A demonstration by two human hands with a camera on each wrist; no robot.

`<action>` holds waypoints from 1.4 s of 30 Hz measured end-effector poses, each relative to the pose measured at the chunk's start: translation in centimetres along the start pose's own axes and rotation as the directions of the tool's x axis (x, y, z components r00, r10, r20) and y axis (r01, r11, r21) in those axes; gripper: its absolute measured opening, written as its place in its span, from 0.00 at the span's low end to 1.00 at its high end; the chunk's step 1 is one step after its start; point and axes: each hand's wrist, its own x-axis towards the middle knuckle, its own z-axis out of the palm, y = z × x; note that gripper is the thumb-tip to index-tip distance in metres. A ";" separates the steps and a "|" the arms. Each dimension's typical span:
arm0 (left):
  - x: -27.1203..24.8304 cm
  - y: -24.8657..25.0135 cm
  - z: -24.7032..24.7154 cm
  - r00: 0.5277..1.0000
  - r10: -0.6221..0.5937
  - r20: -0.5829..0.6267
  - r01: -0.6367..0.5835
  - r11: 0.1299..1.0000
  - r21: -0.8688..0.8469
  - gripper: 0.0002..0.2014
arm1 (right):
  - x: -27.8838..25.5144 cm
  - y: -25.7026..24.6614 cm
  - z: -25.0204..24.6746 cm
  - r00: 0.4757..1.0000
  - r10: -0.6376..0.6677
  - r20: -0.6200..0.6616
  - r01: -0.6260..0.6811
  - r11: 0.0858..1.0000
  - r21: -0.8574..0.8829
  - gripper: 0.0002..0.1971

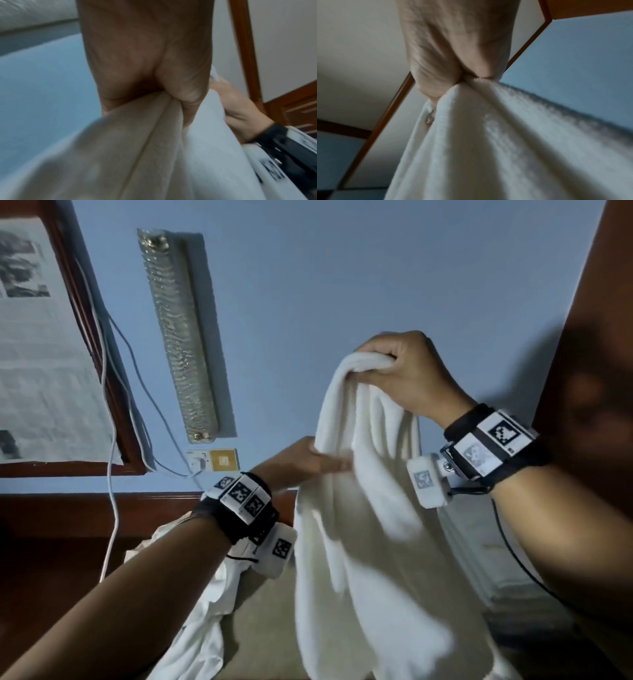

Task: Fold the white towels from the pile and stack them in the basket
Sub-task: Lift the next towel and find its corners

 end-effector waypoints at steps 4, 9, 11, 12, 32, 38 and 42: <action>0.3 -1.7 -2.8 0.985 0.016 -0.172 -0.037 0.993 -0.115 0.18 | -3.2 4.7 -0.9 0.978 0.167 0.124 -0.166 0.986 -0.024 0.14; 1.3 1.9 -3.4 0.938 0.306 -0.161 -0.322 0.943 -0.083 0.14 | -9.1 4.6 0.8 0.635 0.298 0.713 -0.644 0.714 0.275 0.36; 1.7 2.8 -3.5 0.908 0.395 -0.138 -0.386 0.918 0.088 0.13 | -11.0 4.4 1.6 0.544 0.210 0.813 -0.725 0.605 0.329 0.31; 1.7 2.8 -3.9 0.900 0.411 -0.144 -0.381 0.904 0.196 0.12 | -11.4 4.6 1.6 0.533 0.213 0.819 -0.756 0.555 0.348 0.27; -5.0 -9.5 -0.3 0.932 -0.331 0.151 0.348 0.692 -0.632 0.35 | -8.0 10.4 1.3 0.897 0.425 -0.124 -0.400 0.898 0.185 0.09; -2.6 -6.2 -2.7 0.949 -0.228 -0.217 0.063 0.812 -0.581 0.13 | -10.4 11.0 0.5 0.905 0.423 0.035 -0.422 0.886 0.195 0.09; -1.7 -1.4 -4.8 0.955 0.086 -0.284 -0.174 0.938 -0.300 0.11 | -11.7 9.9 0.1 0.708 0.399 0.583 -0.341 0.916 -0.212 0.18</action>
